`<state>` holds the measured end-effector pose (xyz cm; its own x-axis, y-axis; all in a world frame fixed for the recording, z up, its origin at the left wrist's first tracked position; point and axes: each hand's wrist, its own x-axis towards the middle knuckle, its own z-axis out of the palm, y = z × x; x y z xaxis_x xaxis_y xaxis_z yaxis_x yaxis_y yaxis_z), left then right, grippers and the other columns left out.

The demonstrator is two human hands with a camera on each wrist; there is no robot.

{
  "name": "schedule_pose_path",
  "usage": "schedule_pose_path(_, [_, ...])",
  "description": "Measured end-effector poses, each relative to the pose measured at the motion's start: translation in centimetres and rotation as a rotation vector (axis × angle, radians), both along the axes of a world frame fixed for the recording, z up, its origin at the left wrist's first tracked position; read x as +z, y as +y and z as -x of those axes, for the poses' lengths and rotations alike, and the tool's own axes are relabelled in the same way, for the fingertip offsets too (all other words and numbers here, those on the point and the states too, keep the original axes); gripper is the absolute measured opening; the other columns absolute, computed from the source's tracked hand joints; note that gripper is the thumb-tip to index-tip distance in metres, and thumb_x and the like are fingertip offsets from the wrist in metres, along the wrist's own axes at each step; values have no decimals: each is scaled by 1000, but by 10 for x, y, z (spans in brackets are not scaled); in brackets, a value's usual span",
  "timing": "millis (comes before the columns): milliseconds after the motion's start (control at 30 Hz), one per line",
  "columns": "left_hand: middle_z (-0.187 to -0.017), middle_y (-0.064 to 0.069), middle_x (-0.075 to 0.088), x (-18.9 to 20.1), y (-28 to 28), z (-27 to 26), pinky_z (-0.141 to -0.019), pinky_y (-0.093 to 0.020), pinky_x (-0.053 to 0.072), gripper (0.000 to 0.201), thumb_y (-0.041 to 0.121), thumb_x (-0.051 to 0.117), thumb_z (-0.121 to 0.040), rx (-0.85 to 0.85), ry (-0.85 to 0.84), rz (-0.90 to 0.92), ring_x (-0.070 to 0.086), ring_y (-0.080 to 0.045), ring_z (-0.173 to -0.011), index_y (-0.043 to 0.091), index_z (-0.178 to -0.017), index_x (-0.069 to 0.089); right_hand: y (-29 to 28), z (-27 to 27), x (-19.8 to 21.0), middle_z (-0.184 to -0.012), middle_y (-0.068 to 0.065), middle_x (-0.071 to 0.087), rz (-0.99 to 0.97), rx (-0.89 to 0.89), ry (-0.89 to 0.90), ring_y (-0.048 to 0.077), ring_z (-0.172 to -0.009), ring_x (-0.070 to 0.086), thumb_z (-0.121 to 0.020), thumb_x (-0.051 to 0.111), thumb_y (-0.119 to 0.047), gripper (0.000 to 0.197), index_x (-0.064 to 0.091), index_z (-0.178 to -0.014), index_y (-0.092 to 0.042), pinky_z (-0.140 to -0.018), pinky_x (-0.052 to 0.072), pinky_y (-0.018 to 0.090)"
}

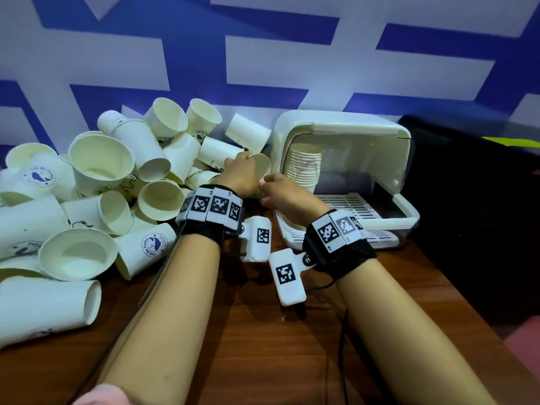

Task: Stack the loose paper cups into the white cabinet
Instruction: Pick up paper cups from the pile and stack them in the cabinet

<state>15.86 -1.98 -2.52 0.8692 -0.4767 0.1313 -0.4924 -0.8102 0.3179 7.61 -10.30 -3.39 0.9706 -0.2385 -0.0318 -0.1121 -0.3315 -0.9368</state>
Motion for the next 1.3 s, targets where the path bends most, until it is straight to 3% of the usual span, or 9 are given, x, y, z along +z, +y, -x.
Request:
schedule_pose_path(67, [-158, -8, 15, 3, 1, 0, -114, -44, 23, 52, 9, 40, -97, 5, -21, 38, 21, -34, -139, 3, -147, 28, -1, -1, 0, -115, 25, 57, -14, -1, -6, 27, -93, 50, -101, 41, -8, 34, 45, -131, 6, -89, 45, 36])
schedule_pose_path(167, [-150, -15, 30, 14, 4, 4, -109, -40, 27, 45, 10, 41, -97, 18, -63, 107, 31, -35, -134, 0, -141, 37, 1, -4, -1, -96, 9, 52, -42, -31, -32, 24, -92, 55, -100, 45, -17, 34, 42, -131, -2, -101, 45, 44])
schedule_pose_path(300, [-140, -18, 45, 30, 9, 15, -106, -35, 32, 41, 17, 48, -97, -3, -161, 203, 43, -31, -129, 1, -135, 49, -5, -10, 1, -95, 6, 57, -20, -103, -177, 23, -86, 57, -96, 50, -23, 8, 50, -101, -17, -95, 50, 51])
schedule_pose_path(467, [-132, -5, 57, 50, 16, 34, -101, -28, 35, 32, 19, 51, -96, -52, -235, 432, 53, -20, -118, 14, -126, 60, -15, 1, 22, -89, 3, 60, 72, -214, -363, 28, -88, 62, -93, 55, -22, 13, 45, -85, -25, -82, 51, 48])
schedule_pose_path(733, [-105, 6, 62, 68, 12, 63, -86, -34, 54, 18, 19, 54, -94, -135, -268, 770, 63, -10, -84, 21, -107, 67, -42, 22, 55, -81, 9, 56, -167, -256, -512, 17, -63, 57, -93, 57, -12, 18, 40, -99, -13, -68, 54, 34])
schedule_pose_path(900, [-96, 5, 63, 65, -1, 69, -79, -40, 57, 18, 19, 66, -85, -181, -254, 928, 63, -11, -82, 15, -98, 54, -59, 33, 67, -91, 14, 58, -166, -236, -418, 23, -77, 64, -99, 51, -22, 15, 48, -95, -8, -71, 60, 33])
schedule_pose_path(1100, [-100, 2, 65, 56, -23, 75, -71, -11, 49, 25, 16, 67, -83, -247, -248, 951, 60, 1, -75, 11, -105, 56, -80, 46, 72, -94, 13, 56, 35, -307, -374, 30, -87, 67, -94, 55, -9, 18, 43, -82, -15, -71, 61, 43])
schedule_pose_path(1200, [-113, 1, 61, 48, -33, 73, -79, -13, 48, 27, 23, 68, -85, -229, -182, 910, 57, 7, -74, 15, -109, 60, -91, 54, 73, -85, 8, 55, 192, -379, -384, 35, -93, 67, -89, 55, -6, 19, 44, -78, -17, -80, 57, 52])
schedule_pose_path(1300, [-115, 1, 62, 40, -38, 69, -80, -14, 42, 31, 31, 68, -86, -237, -110, 794, 59, -4, -86, 16, -112, 60, -98, 59, 72, -84, 11, 57, 229, -332, -313, 40, -95, 66, -86, 57, -1, 19, 46, -78, -15, -84, 55, 56])
